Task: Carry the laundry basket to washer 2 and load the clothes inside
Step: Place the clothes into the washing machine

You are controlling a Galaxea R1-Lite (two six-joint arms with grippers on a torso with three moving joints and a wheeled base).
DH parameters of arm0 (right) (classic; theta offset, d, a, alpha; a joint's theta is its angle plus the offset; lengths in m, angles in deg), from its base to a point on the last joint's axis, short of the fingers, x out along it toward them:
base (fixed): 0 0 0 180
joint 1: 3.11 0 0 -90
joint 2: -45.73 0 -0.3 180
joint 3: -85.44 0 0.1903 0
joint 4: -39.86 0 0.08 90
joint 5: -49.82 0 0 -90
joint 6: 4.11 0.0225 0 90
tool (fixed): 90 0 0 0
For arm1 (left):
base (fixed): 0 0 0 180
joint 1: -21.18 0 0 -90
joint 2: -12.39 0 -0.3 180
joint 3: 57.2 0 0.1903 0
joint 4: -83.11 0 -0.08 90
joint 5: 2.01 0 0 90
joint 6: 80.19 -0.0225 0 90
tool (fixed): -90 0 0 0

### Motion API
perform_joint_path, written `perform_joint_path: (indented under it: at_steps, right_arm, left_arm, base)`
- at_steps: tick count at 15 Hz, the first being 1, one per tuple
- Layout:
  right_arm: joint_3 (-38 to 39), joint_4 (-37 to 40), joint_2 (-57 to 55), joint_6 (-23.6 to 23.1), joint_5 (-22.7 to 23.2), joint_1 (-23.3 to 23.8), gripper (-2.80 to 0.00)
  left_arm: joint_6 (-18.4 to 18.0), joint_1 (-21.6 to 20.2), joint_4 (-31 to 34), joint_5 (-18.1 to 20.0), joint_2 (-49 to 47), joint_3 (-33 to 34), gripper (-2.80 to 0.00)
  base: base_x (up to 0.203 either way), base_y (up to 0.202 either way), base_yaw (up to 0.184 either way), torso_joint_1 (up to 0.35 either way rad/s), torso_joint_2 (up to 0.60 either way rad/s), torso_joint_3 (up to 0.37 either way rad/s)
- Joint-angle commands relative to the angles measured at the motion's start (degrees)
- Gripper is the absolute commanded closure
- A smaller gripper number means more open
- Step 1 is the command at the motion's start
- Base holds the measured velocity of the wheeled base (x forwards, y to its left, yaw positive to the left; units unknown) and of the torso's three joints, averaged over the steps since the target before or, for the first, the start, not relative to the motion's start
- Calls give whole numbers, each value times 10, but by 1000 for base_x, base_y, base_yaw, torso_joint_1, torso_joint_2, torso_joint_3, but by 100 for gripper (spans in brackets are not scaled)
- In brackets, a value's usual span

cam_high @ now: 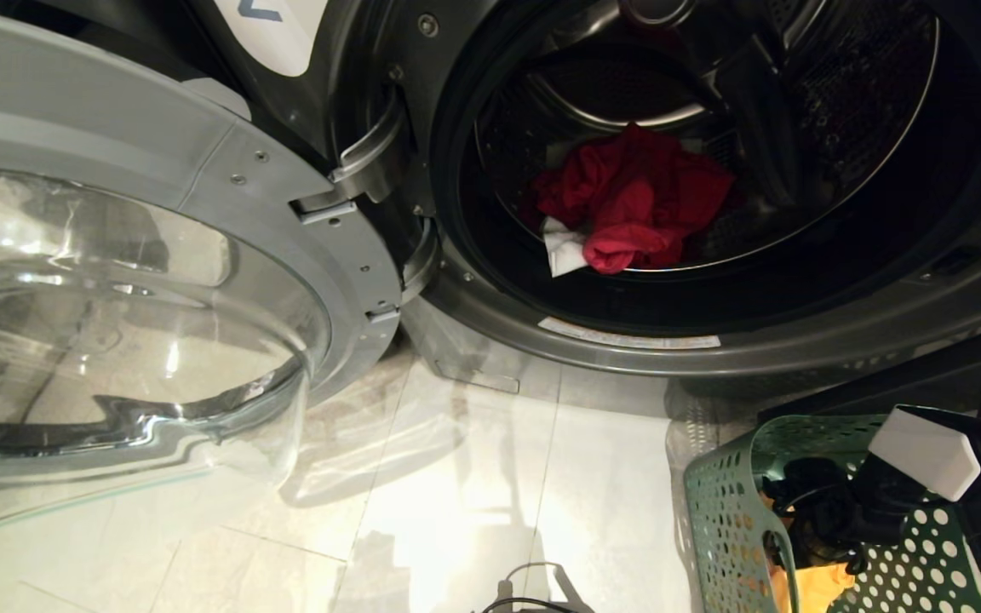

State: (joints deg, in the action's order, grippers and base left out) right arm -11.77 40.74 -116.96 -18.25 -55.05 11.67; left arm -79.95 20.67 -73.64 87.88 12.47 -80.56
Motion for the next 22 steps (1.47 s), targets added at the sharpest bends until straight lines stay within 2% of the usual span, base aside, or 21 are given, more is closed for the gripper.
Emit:
perform_joint_path:
  at_steps: [1,6,9,12,16,18,22]
  right_arm:
    - [-1,1,-7,0,-2,2,0]
    - [-2,9,-12,9,-2,4,0]
    - [-4,51,-16,41,-1,4,0]
    - [16,121,37,43,7,14,0]
    - [65,312,206,39,76,28,0]
    - [114,390,305,29,93,32,0]
    - [263,445,531,-31,104,45,0]
  left_arm:
    - [0,0,-1,-1,-1,0,0]
    - [0,0,-1,0,-1,0,0]
    - [0,0,0,0,-1,0,0]
    - [0,0,-1,0,-1,0,0]
    - [0,0,0,-1,-1,0,0]
    - [0,0,-1,0,-1,0,0]
    - [0,0,0,-1,-1,0,0]
  base:
    - [0,0,0,0,0,0]
    - [0,0,0,0,0,0]
    - [0,0,0,0,0,0]
    - [0,0,0,0,0,0]
    - [0,0,0,0,0,0]
    - [0,0,0,0,0,0]
    - [0,0,0,0,0,0]
